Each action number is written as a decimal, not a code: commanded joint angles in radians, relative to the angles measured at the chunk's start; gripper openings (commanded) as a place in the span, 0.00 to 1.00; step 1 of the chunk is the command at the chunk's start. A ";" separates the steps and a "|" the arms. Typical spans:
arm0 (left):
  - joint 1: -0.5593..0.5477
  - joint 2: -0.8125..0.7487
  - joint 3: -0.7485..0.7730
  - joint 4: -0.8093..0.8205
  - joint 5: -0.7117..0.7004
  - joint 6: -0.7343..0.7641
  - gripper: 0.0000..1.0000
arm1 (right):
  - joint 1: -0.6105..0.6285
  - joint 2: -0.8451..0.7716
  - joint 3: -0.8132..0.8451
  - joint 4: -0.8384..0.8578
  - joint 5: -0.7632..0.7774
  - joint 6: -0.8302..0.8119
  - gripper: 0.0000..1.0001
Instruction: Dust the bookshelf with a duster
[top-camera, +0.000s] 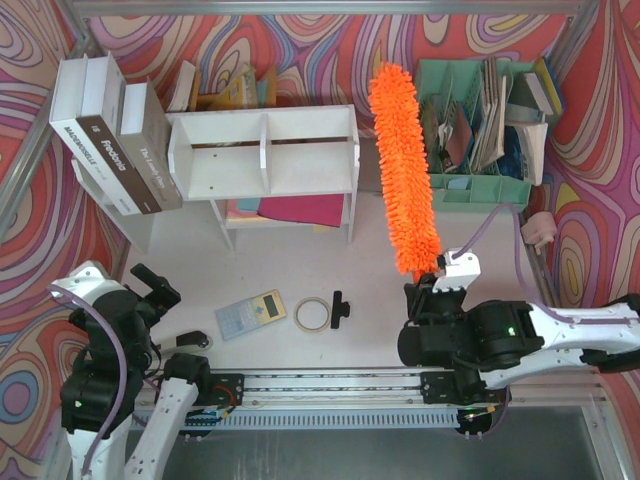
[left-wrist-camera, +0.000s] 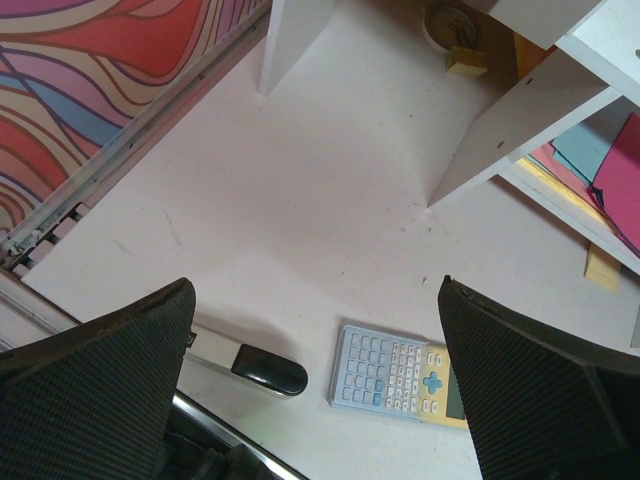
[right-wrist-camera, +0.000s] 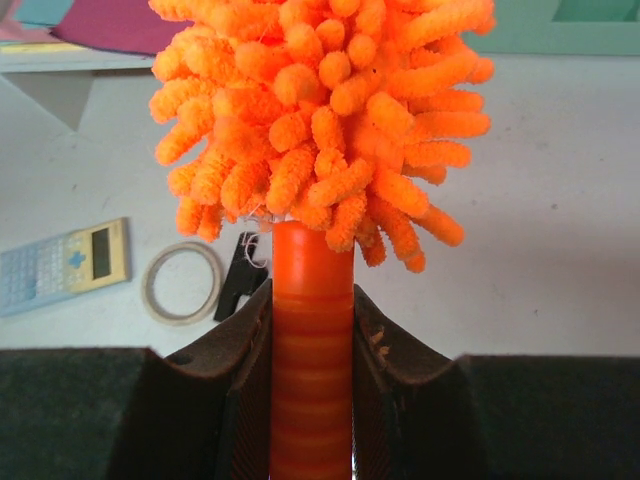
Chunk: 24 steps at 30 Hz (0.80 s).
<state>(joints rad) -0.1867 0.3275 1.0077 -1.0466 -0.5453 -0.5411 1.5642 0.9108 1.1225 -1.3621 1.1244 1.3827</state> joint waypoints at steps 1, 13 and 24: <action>0.009 0.007 -0.014 0.017 0.010 0.018 0.98 | -0.124 0.016 -0.007 0.199 0.016 -0.260 0.00; 0.009 0.002 -0.015 0.016 0.007 0.018 0.98 | -0.477 0.012 -0.153 0.773 -0.373 -0.803 0.00; 0.009 -0.002 -0.015 0.015 0.007 0.018 0.98 | -0.500 0.066 -0.256 0.827 -0.461 -0.771 0.00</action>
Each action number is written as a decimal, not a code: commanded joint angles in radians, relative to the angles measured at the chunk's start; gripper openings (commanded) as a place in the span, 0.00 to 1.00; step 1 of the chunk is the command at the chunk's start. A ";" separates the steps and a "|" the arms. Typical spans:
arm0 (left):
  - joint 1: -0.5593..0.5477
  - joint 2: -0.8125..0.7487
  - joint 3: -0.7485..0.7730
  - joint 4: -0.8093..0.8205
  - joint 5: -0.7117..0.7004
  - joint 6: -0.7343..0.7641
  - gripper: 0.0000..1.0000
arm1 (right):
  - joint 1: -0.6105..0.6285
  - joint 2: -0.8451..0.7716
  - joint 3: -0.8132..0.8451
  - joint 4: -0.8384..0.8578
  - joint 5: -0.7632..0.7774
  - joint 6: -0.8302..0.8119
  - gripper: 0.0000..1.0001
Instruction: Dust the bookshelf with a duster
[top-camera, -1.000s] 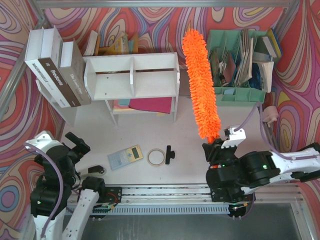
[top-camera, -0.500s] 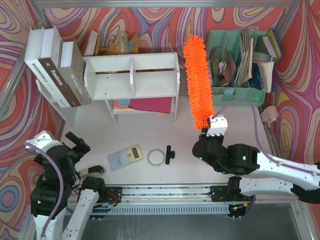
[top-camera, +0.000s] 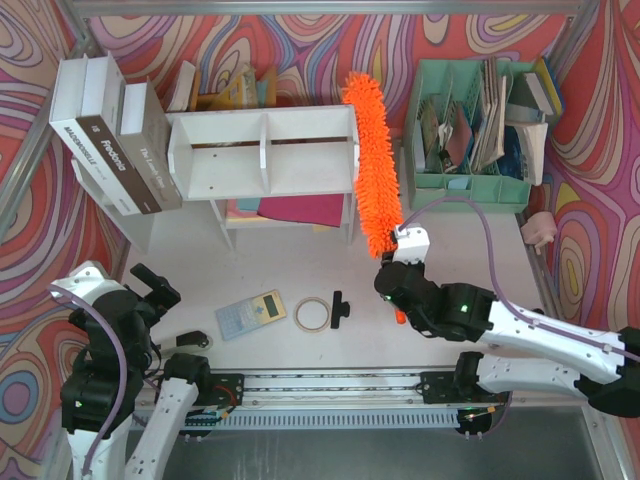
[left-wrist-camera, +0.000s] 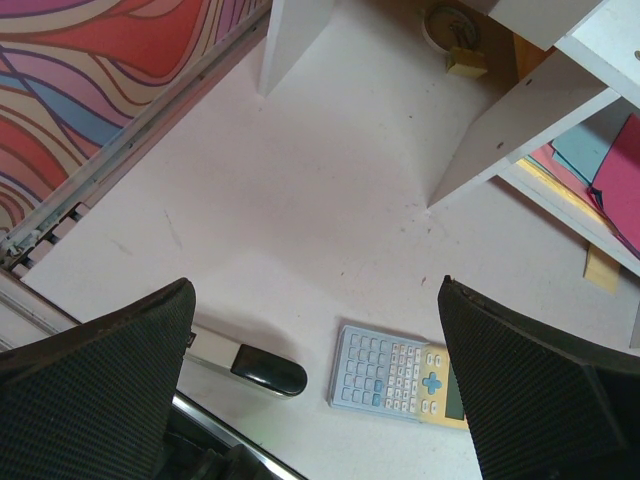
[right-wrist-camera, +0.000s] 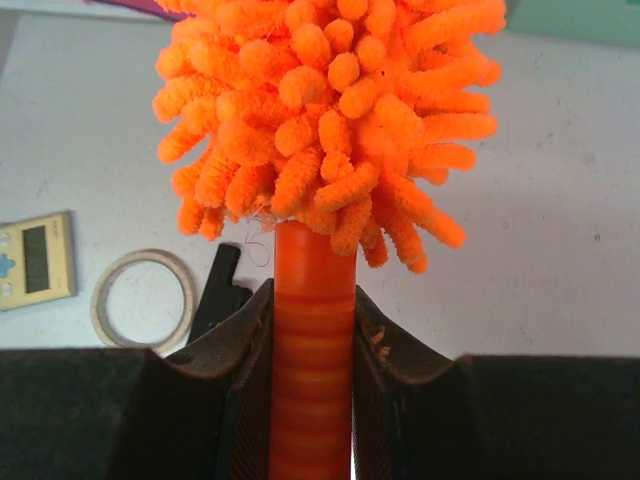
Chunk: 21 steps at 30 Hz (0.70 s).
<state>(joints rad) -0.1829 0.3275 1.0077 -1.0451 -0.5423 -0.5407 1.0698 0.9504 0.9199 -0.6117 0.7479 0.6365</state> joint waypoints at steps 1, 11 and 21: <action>0.005 -0.004 -0.015 0.013 0.004 0.018 0.98 | -0.008 0.031 -0.076 0.083 -0.097 -0.009 0.00; 0.005 -0.006 -0.015 0.015 0.004 0.018 0.98 | -0.012 0.016 -0.211 0.120 -0.142 0.082 0.00; 0.005 -0.016 -0.015 0.013 -0.001 0.016 0.98 | -0.013 -0.002 -0.003 0.074 -0.102 -0.031 0.00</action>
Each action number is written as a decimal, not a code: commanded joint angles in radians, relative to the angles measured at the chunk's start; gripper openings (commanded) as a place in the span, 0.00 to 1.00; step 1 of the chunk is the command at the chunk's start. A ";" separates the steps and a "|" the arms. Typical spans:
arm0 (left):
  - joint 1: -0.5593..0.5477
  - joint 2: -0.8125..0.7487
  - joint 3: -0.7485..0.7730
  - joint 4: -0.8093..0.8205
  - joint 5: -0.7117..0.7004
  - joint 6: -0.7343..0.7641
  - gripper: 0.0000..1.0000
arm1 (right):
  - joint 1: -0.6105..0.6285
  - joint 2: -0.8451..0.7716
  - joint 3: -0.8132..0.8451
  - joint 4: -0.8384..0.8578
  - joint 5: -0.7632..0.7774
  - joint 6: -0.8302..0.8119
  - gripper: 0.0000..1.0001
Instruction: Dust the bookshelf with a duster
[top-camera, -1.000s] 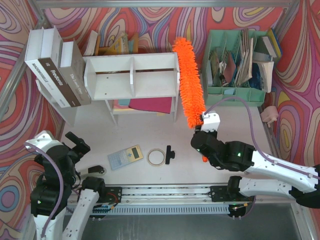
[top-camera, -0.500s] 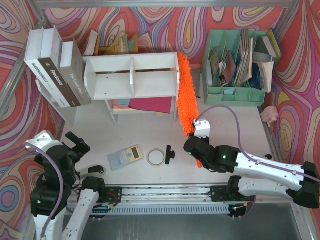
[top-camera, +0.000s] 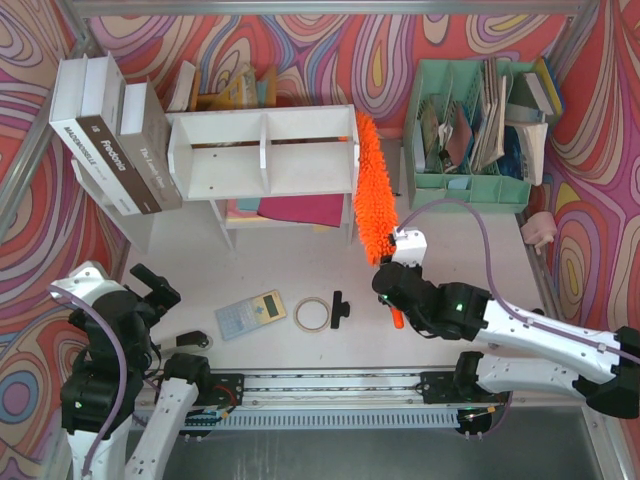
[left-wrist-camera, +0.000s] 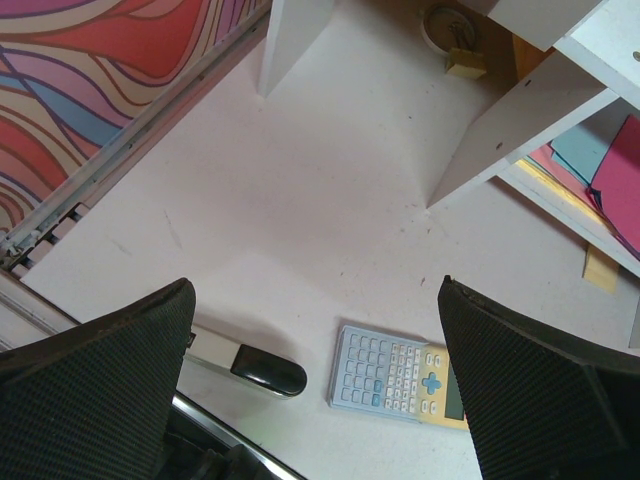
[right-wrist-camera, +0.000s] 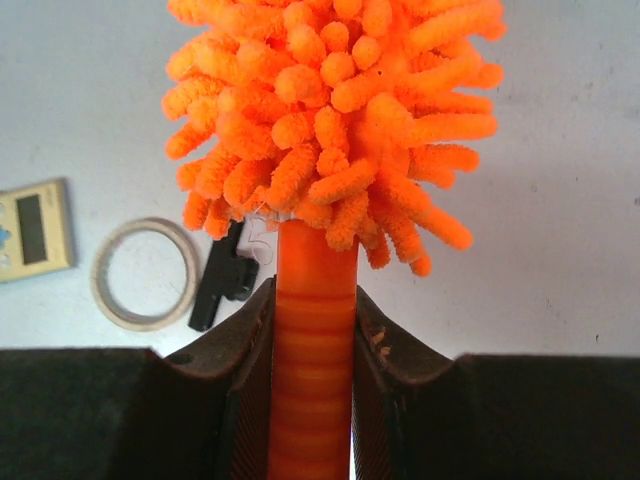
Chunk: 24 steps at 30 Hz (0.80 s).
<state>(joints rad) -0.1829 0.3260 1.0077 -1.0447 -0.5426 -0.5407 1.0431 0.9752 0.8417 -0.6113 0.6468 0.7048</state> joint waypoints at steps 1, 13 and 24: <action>0.005 -0.015 -0.015 0.012 -0.001 0.016 0.98 | 0.014 -0.028 0.070 0.076 -0.002 -0.100 0.00; 0.005 -0.007 -0.015 0.013 0.003 0.018 0.98 | 0.014 -0.007 -0.160 0.139 -0.093 0.046 0.00; 0.006 -0.005 -0.015 0.014 0.004 0.018 0.98 | 0.014 -0.048 0.035 0.060 -0.019 -0.063 0.00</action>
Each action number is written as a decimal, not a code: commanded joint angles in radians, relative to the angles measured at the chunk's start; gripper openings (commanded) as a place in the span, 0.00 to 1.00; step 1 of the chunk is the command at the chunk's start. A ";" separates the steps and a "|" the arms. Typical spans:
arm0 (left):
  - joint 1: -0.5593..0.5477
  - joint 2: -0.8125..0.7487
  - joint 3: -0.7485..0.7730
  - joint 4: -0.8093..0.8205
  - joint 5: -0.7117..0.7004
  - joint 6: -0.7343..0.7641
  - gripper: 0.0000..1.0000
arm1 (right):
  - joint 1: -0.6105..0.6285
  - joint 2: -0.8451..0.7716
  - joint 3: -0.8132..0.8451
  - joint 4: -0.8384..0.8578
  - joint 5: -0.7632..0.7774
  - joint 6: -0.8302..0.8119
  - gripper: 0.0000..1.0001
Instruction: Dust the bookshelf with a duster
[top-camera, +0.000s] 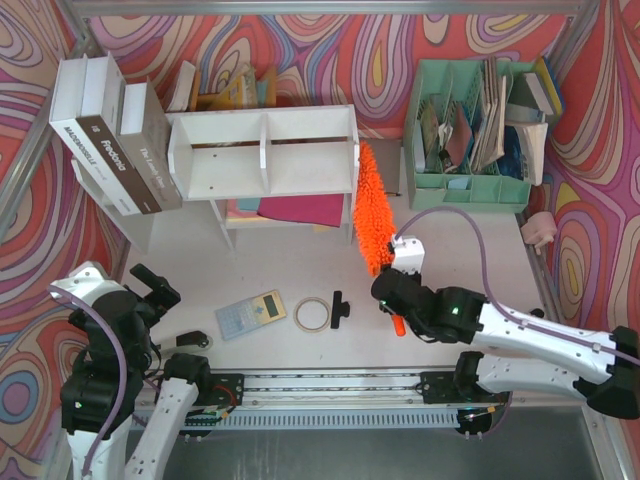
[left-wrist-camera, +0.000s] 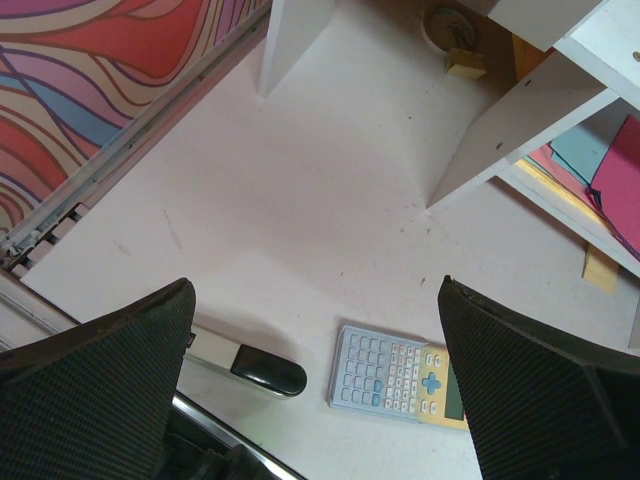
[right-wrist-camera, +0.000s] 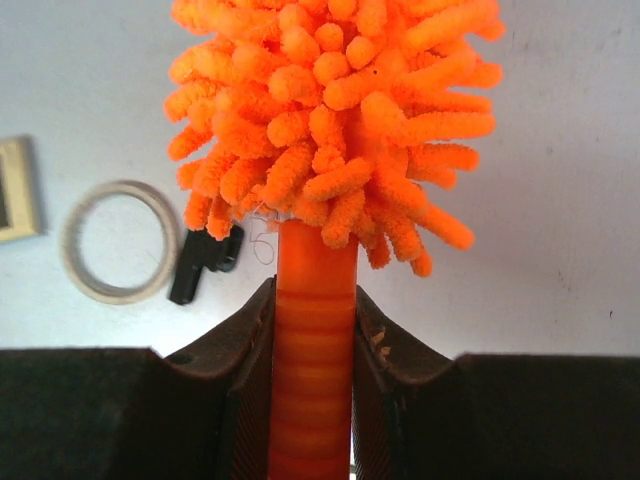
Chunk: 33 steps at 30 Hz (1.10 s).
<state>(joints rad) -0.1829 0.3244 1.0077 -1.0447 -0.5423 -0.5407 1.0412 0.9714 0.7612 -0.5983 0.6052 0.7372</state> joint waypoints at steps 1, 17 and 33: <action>0.005 -0.004 -0.015 0.013 0.003 0.019 0.98 | 0.017 -0.047 0.125 0.044 0.019 -0.097 0.00; 0.007 -0.001 -0.015 0.017 0.007 0.022 0.98 | 0.016 -0.028 -0.067 0.117 -0.018 -0.010 0.00; 0.007 -0.019 -0.017 0.015 0.002 0.018 0.98 | 0.017 -0.067 -0.110 0.110 -0.064 0.037 0.00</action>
<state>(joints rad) -0.1822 0.3225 1.0077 -1.0447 -0.5423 -0.5377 1.0420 0.8974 0.7300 -0.5606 0.6048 0.7517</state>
